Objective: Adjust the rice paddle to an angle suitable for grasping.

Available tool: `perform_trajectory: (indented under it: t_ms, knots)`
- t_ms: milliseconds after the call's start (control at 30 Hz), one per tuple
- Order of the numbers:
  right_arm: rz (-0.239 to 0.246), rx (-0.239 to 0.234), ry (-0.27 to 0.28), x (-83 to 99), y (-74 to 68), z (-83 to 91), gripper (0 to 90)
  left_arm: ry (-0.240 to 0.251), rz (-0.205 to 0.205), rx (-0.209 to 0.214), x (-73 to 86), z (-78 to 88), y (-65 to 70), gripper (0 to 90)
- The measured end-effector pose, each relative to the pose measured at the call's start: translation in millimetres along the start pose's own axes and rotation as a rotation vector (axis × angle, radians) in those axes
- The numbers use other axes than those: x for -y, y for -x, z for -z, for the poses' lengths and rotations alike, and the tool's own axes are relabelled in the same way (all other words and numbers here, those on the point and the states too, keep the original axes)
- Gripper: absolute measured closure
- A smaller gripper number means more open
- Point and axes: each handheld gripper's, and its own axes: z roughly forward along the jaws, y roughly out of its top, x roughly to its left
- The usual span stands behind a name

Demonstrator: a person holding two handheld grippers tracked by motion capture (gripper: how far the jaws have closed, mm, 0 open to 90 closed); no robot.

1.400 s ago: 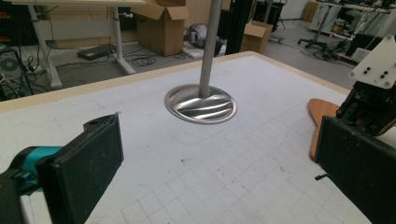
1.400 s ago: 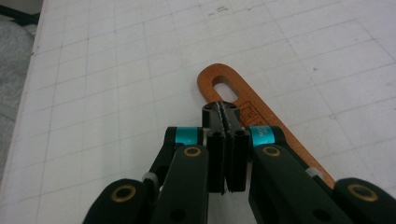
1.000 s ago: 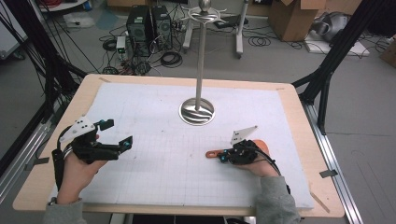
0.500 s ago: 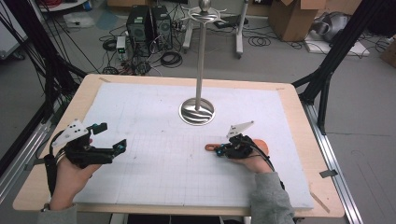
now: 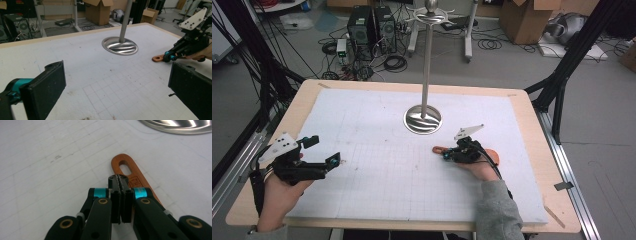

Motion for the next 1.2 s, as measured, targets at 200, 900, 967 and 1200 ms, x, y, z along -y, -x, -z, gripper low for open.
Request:
perform_trajectory:
  t_ms: [200, 900, 967, 1200]
  knots:
    - [-0.023, 0.021, 0.005, -1.3, 4.3, 0.5, 88.9, -0.001, 0.001, -0.007, 1.2, 4.0, -1.2, 1.7]
    - [-0.094, 0.151, 0.03, 2.0, 20.2, 6.0, 88.9, -0.002, 0.009, -0.023, 4.6, 9.7, -2.5, 1.7]
    - [-0.092, 0.147, 0.033, 1.9, 20.3, 5.6, 88.9, -0.005, 0.009, -0.022, 4.7, 9.3, -2.4, 1.7]
    - [-0.047, 0.13, 0.069, -3.4, 15.1, 12.7, 89.0, -0.003, 0.006, -0.018, 3.7, 8.8, -2.3, 1.7]
